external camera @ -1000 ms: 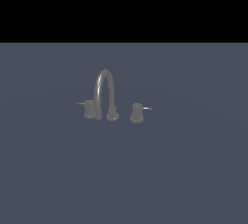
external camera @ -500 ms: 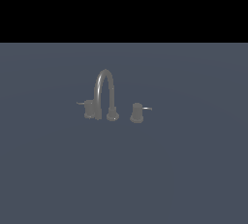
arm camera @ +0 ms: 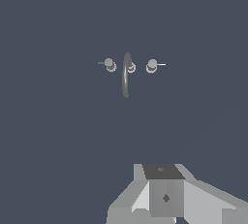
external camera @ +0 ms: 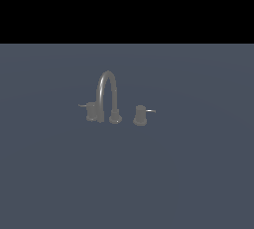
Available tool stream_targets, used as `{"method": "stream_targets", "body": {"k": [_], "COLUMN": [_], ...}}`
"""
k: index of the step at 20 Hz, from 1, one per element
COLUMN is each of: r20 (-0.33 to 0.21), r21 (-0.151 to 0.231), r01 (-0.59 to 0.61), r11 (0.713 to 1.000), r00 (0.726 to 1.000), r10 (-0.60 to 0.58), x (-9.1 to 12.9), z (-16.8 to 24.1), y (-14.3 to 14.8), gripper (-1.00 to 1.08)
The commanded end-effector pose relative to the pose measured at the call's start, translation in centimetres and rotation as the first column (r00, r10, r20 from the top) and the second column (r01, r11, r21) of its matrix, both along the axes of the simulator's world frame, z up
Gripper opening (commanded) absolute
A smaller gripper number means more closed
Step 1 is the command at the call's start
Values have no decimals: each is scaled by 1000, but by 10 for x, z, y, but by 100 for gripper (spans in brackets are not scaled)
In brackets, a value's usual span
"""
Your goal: Turn on the faucet by rotating a designated handle.
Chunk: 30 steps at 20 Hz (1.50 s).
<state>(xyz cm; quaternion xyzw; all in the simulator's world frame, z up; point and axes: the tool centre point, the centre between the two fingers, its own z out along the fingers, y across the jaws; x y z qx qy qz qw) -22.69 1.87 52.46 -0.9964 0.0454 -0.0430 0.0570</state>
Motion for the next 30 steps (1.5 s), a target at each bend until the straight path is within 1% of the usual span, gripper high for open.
{"method": "stream_targets", "body": {"k": [1,5,9,13,16,19,23,26,30], "r20": [-16,-54,-104,-158,-199,-238,-285,-313,-340], "r21": [28,75,114,137,143,140,122,100,61], "r01": [36,115,210,310,386,462,560,629,714], "r11": [999,991,971,941,911,876,820,771,697], "r00": [999,992,975,945,913,874,811,755,672], "r10": [-36,-111,-198,-288,-355,-423,-511,-576,-658], "x": [14,43,74,104,126,147,173,191,213], "z": [-6,-18,-36,-57,-75,-95,-123,-147,-180], "y": [5,14,26,38,47,57,69,79,90], "gripper": [-100,-100,-100,-100,-100,-100,-100,-100,-100]}}
